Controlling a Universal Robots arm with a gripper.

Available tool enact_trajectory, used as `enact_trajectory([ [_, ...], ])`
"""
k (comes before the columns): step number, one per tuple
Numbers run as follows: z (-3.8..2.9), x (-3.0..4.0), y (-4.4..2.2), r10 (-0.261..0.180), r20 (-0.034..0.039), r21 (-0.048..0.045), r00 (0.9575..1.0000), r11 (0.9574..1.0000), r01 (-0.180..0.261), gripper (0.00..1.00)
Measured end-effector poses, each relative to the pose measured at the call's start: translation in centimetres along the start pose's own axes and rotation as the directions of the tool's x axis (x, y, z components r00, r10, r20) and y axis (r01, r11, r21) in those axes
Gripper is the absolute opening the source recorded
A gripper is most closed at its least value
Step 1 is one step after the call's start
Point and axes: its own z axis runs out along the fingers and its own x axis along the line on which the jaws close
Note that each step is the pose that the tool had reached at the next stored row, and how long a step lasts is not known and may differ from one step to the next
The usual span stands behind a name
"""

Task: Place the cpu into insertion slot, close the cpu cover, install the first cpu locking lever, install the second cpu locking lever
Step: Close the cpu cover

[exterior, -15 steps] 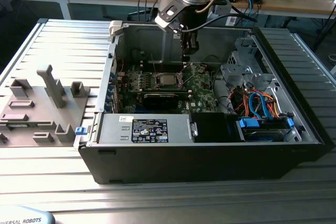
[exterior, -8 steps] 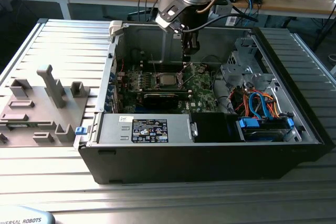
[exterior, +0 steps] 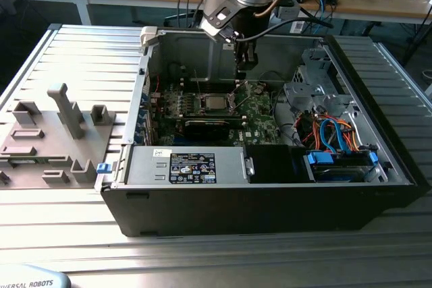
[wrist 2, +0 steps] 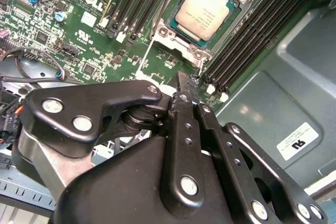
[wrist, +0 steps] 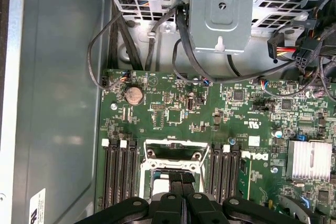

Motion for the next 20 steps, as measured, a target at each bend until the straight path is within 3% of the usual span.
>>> enact_trajectory([
  [20,0.0,-0.04,0.73,0.0,0.0,0.0001,1.0,1.0,0.0,0.11],
])
